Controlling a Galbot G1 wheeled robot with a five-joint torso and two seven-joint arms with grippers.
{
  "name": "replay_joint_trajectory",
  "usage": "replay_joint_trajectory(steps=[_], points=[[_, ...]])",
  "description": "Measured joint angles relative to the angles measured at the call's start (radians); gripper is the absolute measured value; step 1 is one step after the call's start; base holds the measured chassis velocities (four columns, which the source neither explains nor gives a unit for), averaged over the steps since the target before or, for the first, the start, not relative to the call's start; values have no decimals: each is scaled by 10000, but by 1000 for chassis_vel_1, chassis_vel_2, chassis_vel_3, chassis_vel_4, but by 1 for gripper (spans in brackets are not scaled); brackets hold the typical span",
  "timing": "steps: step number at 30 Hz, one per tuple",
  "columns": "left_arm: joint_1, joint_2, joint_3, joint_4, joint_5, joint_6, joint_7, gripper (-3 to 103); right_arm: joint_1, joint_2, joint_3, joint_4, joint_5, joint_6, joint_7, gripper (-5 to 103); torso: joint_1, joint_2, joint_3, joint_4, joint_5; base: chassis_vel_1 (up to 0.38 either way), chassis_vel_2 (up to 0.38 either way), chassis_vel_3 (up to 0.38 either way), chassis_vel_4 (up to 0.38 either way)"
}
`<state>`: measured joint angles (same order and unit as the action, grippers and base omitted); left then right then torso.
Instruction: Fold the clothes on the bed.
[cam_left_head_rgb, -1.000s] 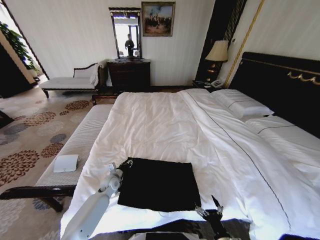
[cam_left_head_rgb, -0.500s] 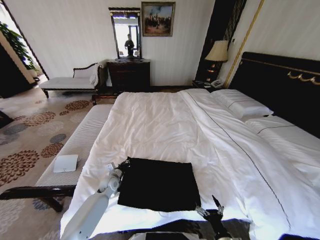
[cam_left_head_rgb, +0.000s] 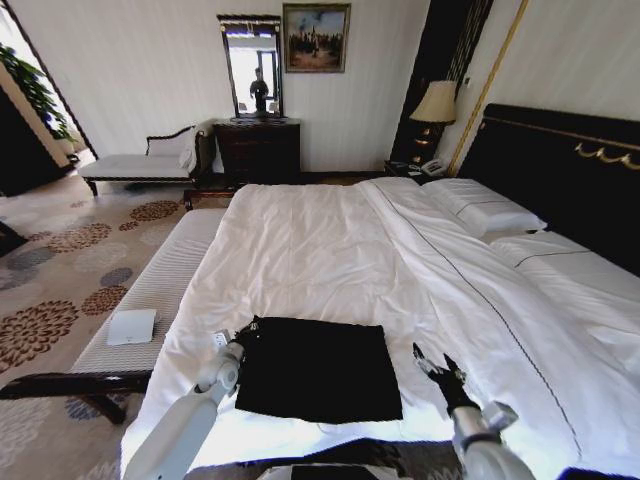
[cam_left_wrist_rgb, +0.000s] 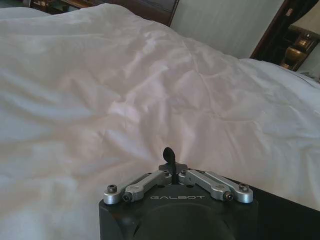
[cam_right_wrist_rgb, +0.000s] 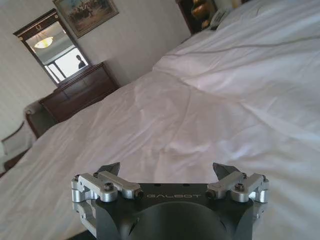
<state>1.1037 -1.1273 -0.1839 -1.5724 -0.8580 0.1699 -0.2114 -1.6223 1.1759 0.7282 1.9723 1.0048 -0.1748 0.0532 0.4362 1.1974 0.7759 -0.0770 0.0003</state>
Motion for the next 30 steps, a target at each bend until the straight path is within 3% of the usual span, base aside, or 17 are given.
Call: replay_joint_trajectory(steps=[3, 6, 16, 27, 30], points=[[-13, 13, 17, 3, 143, -73, -64, 1, 1346, -564, -514, -841, 1273, -657, 0, 100, 0, 0, 0, 2, -1, 0, 0, 0, 0], [-69, 77, 97, 114, 330, -189, -178, 1, 2115, -656, -921, -1427, 1765, -960, 0, 100, 0, -1, 1, 3, -2, 0, 0, 0, 0], [-354, 221, 506, 250, 130, -196, -241, 1, 2769, -432, -1749, -3236, 1118, -1078, -499, 100, -1, 1, 0, 0, 0, 0, 0, 0, 0], [-144, 199, 444, 141, 141, -182, -286, 1, 3320, -196, -2052, -4237, 1304, -1191, -940, 100, -2, 2, -1, -1, -4, 0, 0, 0, 0], [-83, 175, 389, 140, 151, -179, -283, 1, 3735, -104, -2169, -4520, 1383, -1259, -1009, 90, -1, 2, -1, 0, -3, 0, 0, 0, 0]])
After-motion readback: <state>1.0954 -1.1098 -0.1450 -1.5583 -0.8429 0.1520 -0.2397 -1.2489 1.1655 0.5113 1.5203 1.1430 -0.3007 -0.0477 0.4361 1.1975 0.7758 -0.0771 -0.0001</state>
